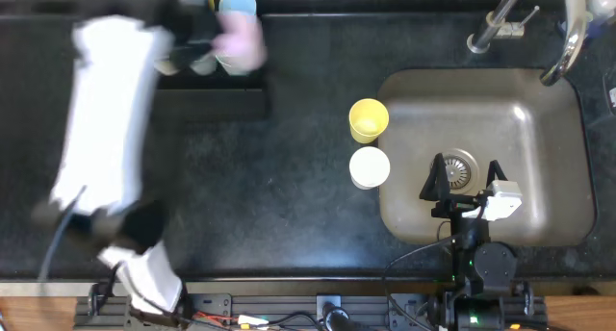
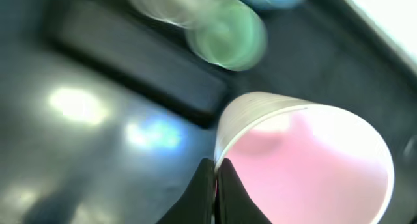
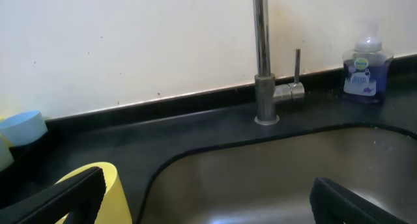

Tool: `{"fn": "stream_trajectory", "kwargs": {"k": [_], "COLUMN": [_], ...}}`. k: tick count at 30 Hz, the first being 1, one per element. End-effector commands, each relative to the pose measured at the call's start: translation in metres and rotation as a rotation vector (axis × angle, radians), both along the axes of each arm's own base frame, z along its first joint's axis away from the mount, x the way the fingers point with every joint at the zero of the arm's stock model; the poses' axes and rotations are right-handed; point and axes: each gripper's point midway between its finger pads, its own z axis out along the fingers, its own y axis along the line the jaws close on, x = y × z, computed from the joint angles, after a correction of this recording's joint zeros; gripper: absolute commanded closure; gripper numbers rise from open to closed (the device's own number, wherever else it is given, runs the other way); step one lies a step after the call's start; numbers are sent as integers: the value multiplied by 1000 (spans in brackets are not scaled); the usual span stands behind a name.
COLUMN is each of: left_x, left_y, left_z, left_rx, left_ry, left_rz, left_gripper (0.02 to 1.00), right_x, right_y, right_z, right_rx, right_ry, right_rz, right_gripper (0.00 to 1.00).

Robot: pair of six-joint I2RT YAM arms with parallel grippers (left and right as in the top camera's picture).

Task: Store Cups

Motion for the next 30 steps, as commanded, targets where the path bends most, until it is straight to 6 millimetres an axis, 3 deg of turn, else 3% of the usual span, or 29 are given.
{"fn": "stream_trajectory", "kwargs": {"k": [1,4,9,18,30], "left_x": [-41,-50,-44,-33,6], "left_y": [73,98,113,132,141], "left_z": [-9,-40,-82,-106,-138], "left_rx": [32,-2,-12,41,38], "left_ry": [75,88,77,110,79], "left_rz": [230,300,343,388,416], "left_gripper": [982,982,982,982,982], "right_x": [0,0,0,0,0], "right_y": [0,0,0,0,0], "right_z": [-3,-3,-3,-3,-3], "right_rx": [0,0,0,0,0], "right_ry": [-1,-1,-1,-1,-1], "right_rz": [1,1,1,1,1], "right_gripper": [3,3,3,3,3]}}
